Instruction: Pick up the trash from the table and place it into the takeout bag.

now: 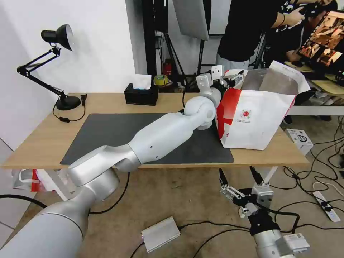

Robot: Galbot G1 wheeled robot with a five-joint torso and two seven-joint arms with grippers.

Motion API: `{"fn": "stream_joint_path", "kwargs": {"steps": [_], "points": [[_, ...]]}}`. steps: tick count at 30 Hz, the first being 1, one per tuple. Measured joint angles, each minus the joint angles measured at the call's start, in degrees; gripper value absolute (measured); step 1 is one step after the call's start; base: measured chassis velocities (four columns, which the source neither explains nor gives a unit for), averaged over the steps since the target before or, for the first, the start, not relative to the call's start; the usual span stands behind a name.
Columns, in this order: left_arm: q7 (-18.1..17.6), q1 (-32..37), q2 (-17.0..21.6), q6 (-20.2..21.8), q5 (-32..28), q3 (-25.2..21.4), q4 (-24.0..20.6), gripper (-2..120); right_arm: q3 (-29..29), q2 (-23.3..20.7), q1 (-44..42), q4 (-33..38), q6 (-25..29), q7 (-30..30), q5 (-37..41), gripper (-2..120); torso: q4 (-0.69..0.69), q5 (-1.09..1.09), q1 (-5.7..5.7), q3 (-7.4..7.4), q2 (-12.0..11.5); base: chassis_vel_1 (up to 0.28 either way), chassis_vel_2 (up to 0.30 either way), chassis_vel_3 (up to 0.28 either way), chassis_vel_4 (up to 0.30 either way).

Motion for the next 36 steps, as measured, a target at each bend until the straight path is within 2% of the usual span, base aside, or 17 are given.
{"fn": "stream_joint_path", "kwargs": {"steps": [9,12,15,17,19,22,23,26,33,36], "points": [[-0.75,-0.01,3.22,-0.88,4.16,-2.65,-2.81,100,0.00,0.00,0.00,0.00,0.00,0.00,0.00,100,0.00,0.00,0.00,0.00,0.00,0.000,0.000,0.000,0.000],[-1.42,0.32,6.45,-1.93,10.21,-4.12,-4.93,100,0.00,0.00,0.00,0.00,0.00,0.00,0.00,100,-0.01,0.00,0.00,0.00,0.00,0.000,0.000,0.000,0.000],[-1.77,1.23,8.44,-2.23,13.06,-4.21,-6.56,100,0.00,0.00,0.00,0.00,0.00,0.00,0.00,100,-0.01,0.00,0.00,0.00,0.00,0.000,0.000,0.000,0.000],[-2.63,4.19,12.77,-2.44,16.39,-4.80,-11.29,100,0.00,0.00,0.00,0.00,0.00,0.00,0.00,100,0.02,-0.02,0.00,0.00,0.00,0.000,0.000,0.000,0.000],[-2.65,5.13,13.86,-2.46,16.84,-5.19,-12.61,100,0.00,0.00,0.00,0.00,0.00,0.00,0.00,100,0.00,-0.01,0.00,0.00,0.00,0.000,0.000,0.000,0.000],[-2.23,9.55,18.87,-2.72,19.86,-7.13,-18.46,100,0.00,0.00,-0.01,0.00,0.00,-0.01,0.00,100,0.02,-0.03,0.00,0.00,0.00,0.000,0.000,0.000,0.000],[-2.23,9.55,18.87,-2.72,19.86,-7.13,-18.46,100,0.00,0.00,-0.01,0.00,0.00,-0.01,0.00,100,0.02,-0.03,0.00,0.00,0.00,0.000,0.000,0.000,0.000],[-1.61,12.99,21.76,-2.99,21.60,-8.84,-22.34,100,0.00,0.00,0.00,0.00,0.00,-0.01,0.00,100,0.01,-0.02,-0.01,0.00,0.00,0.000,0.000,0.000,0.000],[-1.62,18.26,24.08,-3.02,23.50,-12.38,-25.74,100,0.00,0.00,0.00,0.00,0.00,-0.01,0.00,100,-0.01,-0.01,0.00,0.00,0.01,0.000,0.000,0.000,0.000],[-1.42,23.06,26.38,-3.37,26.37,-14.60,-27.51,100,0.00,-0.01,0.00,0.00,0.00,-0.01,0.00,100,0.00,-0.01,0.00,0.00,0.01,0.000,0.000,0.000,0.000]]}}
